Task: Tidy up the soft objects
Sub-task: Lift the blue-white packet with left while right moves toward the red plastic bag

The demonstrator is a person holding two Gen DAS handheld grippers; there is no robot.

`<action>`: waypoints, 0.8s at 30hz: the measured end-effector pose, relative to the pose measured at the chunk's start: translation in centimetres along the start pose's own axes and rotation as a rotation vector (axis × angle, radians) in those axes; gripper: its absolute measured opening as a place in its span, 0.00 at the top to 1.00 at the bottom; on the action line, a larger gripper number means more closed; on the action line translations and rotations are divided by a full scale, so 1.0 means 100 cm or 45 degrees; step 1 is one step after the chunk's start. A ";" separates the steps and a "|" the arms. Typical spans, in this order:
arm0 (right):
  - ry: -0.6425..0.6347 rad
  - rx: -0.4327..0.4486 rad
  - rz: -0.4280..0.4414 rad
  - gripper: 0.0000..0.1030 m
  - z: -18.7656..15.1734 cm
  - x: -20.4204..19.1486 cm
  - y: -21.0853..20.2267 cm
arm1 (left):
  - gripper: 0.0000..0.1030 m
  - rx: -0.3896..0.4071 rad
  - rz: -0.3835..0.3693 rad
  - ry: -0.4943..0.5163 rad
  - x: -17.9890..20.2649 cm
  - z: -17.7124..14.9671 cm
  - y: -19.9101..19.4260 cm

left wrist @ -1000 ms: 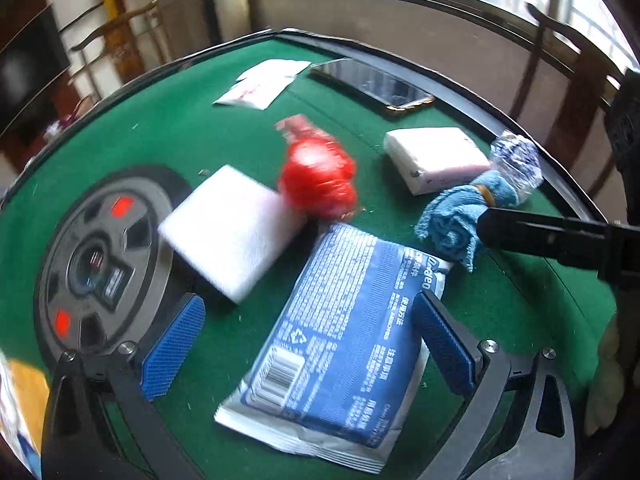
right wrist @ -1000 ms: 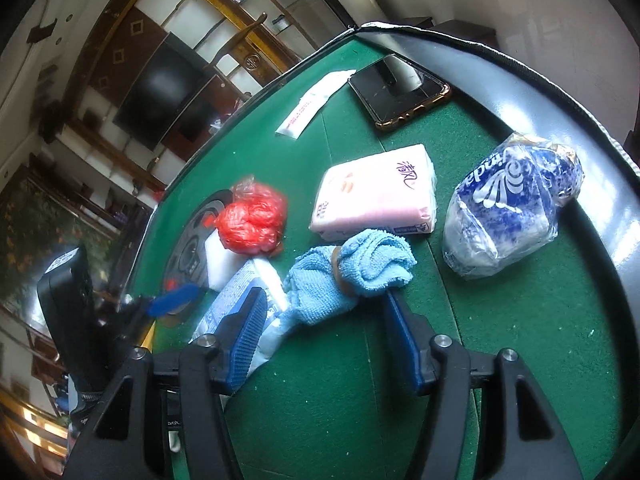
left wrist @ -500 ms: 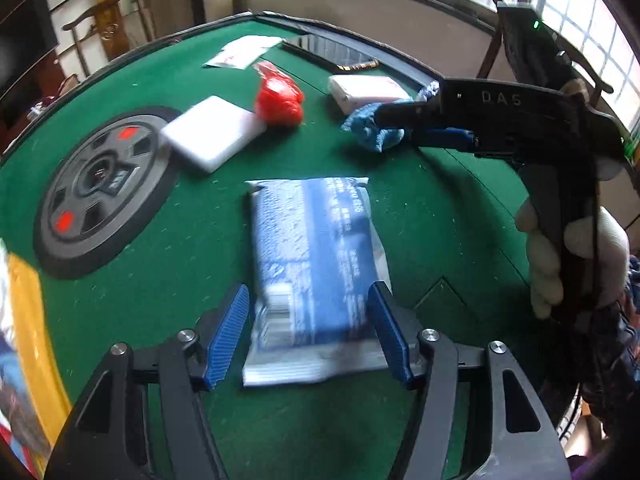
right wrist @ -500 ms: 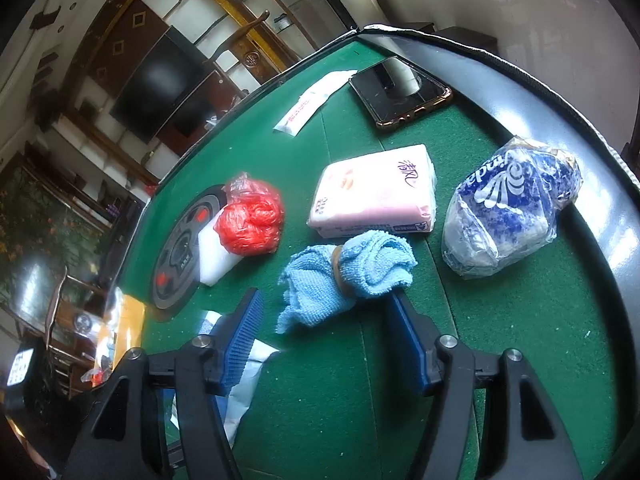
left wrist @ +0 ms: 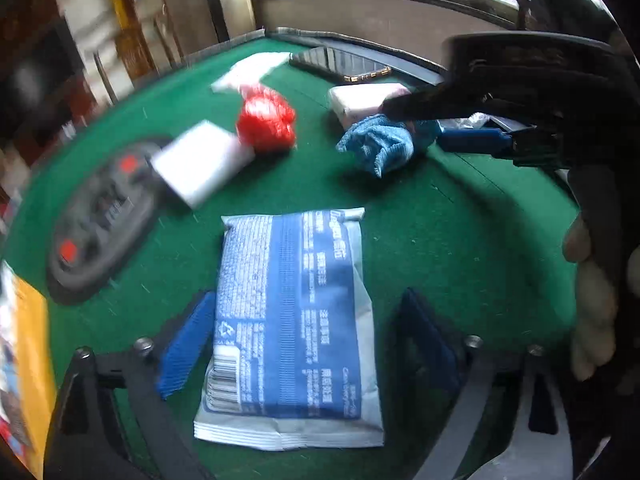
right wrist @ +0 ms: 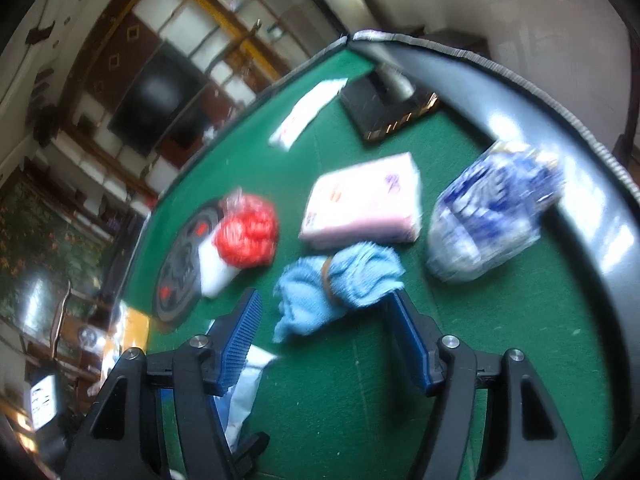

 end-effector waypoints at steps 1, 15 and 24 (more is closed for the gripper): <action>-0.001 0.044 -0.007 0.41 0.003 -0.001 -0.007 | 0.37 0.003 0.007 -0.005 -0.004 0.000 -0.002; -0.376 -0.210 -0.205 0.28 0.039 -0.084 0.083 | 0.39 0.096 -0.202 -0.408 -0.099 -0.043 -0.096; -0.437 -0.259 -0.209 0.65 0.030 -0.087 0.101 | 0.39 0.090 0.011 -0.763 -0.220 -0.139 -0.157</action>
Point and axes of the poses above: each gripper's, at about its wrist camera, not at the fingertips, and y roughly the way its jaws point, x to its right, z to its top, the point moved 6 cm from there along y, roughly the way its jaws point, and after that the axes turned 5 degrees about -y, right-handed, at the moved point
